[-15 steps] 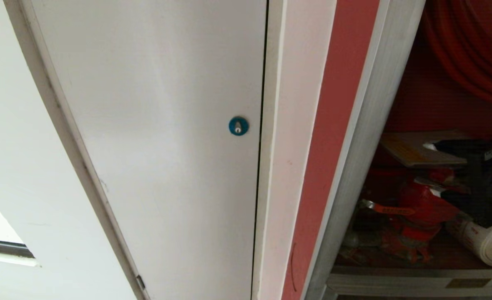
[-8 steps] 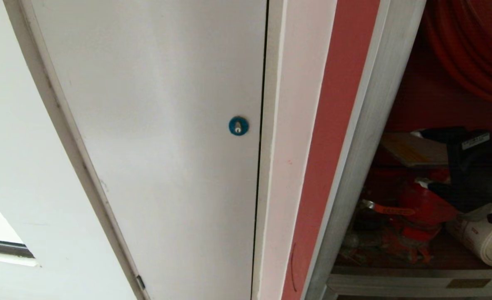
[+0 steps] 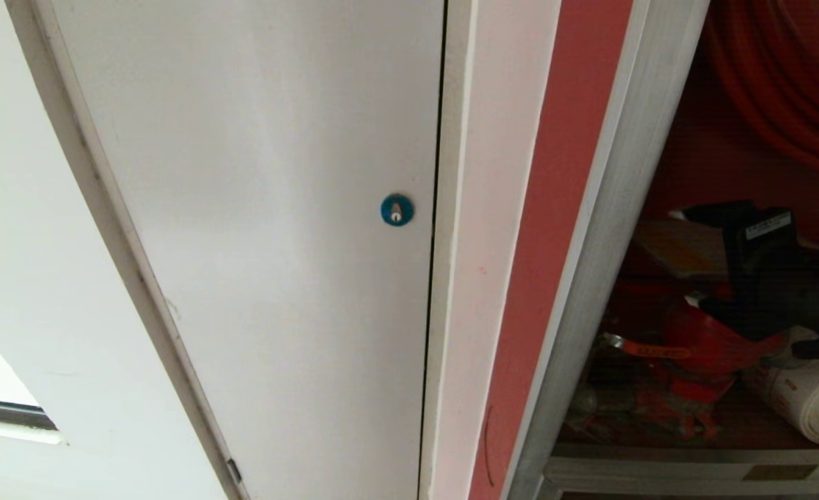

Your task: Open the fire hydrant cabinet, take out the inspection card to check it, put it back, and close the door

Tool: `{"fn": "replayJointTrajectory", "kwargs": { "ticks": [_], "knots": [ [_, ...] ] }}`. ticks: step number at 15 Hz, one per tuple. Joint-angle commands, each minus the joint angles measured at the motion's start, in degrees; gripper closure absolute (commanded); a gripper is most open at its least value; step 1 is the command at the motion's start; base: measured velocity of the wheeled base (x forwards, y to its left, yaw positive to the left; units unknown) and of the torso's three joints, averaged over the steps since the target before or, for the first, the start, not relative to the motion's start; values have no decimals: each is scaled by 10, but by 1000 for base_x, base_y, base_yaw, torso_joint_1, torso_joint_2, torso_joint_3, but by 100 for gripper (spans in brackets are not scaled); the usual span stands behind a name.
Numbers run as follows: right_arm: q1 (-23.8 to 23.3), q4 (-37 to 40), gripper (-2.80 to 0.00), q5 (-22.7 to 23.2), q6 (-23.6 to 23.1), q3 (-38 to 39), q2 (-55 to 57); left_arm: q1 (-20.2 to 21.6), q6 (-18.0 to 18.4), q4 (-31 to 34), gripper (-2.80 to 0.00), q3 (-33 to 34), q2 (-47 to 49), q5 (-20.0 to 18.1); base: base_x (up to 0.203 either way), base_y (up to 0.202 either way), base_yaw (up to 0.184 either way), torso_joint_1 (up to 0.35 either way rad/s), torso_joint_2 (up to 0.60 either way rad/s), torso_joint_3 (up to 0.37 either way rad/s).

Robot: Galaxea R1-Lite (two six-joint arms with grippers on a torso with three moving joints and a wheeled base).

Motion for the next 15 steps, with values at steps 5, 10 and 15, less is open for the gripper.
{"fn": "replayJointTrajectory", "kwargs": {
  "ticks": [5,10,15],
  "knots": [
    [0,-2,0,-6,4,-4,14,0,0,0,0,0,0,0,0,0,0,0,0,0],
    [0,-1,0,-5,3,-3,14,0,0,0,0,0,0,0,0,0,0,0,0,0],
    [0,3,0,0,3,-1,-2,-1,0,0,0,0,1,0,0,0,0,0,0,0]
  ]
}}
